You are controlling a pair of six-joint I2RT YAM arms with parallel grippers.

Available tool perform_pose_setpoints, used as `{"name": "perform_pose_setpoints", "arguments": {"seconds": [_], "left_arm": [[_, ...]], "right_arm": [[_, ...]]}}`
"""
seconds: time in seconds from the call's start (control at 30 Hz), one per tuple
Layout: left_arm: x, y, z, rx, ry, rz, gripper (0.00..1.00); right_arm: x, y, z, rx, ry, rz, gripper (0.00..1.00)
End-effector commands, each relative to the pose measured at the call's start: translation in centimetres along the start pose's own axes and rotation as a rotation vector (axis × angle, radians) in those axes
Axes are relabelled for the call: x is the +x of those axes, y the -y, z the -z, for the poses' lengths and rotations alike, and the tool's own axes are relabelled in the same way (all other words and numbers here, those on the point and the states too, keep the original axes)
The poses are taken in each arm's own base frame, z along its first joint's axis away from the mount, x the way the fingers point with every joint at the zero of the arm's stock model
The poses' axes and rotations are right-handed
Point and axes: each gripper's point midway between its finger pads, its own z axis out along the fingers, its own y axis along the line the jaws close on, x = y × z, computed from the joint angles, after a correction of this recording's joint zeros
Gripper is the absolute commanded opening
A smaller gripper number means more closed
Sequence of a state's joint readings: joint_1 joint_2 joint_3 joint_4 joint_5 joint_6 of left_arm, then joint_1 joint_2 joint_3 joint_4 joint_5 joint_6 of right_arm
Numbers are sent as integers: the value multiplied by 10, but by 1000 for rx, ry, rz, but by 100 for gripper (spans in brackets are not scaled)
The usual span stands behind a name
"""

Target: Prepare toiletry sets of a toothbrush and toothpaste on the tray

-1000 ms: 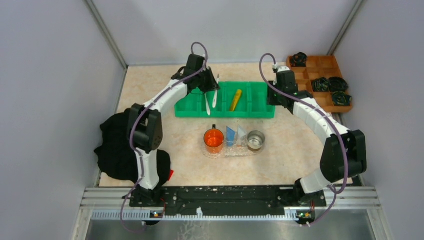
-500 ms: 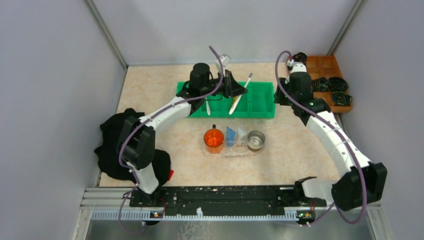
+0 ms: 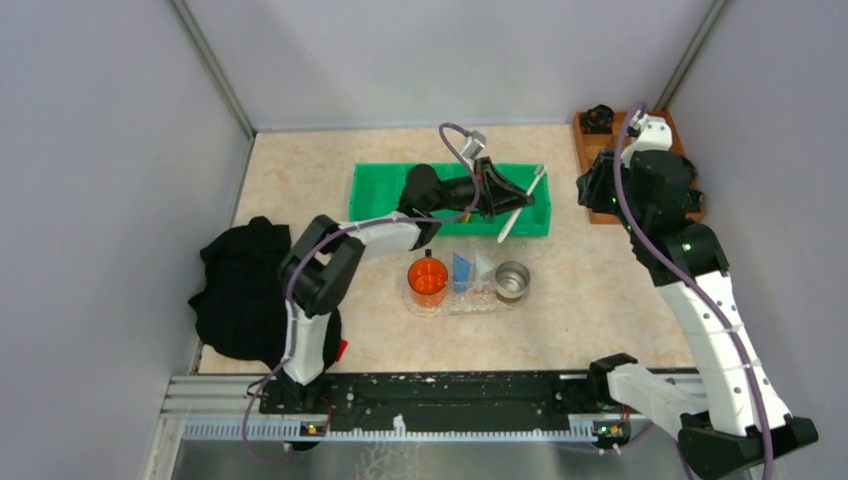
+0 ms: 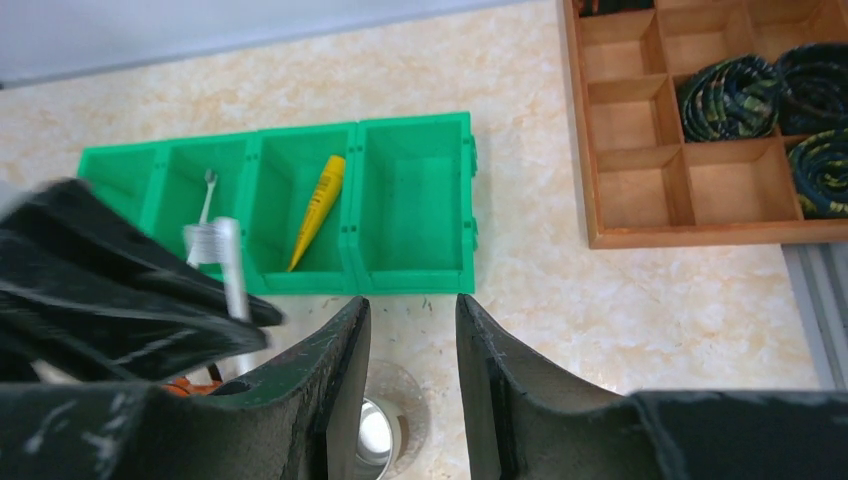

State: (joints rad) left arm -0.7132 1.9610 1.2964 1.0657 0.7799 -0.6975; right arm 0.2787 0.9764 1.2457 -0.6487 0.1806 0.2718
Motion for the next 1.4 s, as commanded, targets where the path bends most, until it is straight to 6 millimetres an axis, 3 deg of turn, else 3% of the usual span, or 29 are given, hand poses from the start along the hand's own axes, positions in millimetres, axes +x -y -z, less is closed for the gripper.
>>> {"name": "perform_pose_setpoints", "arguments": {"seconds": [0.0,0.1,0.4,0.7,0.83,1.13,1.2,1.23,1.37], "left_arm": [[14,20,-15,200,58,-15,20],[34,11,-24,231,44,8,19],[60,-10,-31,206,-45,5,19],[71,-16,-18,197,-91,17,19],[54,-5,-16,204,-85,-15,19],[-9,25,-7,84,-32,-161,16],[-32,33,2,-8,23,-196,15],[-37,27,8,-99,42,-191,11],[-40,9,53,-405,128,-185,11]], "right_arm": [[-25,-4,28,-23,54,7,37],[-28,-6,32,-42,57,12,37],[-22,-10,19,-58,44,22,36],[-14,-14,4,-71,32,21,35],[-13,-17,1,-81,26,19,34],[-11,-20,4,-103,20,8,33],[-10,-20,6,-107,24,5,33],[-10,-20,8,-107,23,2,33],[-6,-22,12,-129,14,-3,33]]}}
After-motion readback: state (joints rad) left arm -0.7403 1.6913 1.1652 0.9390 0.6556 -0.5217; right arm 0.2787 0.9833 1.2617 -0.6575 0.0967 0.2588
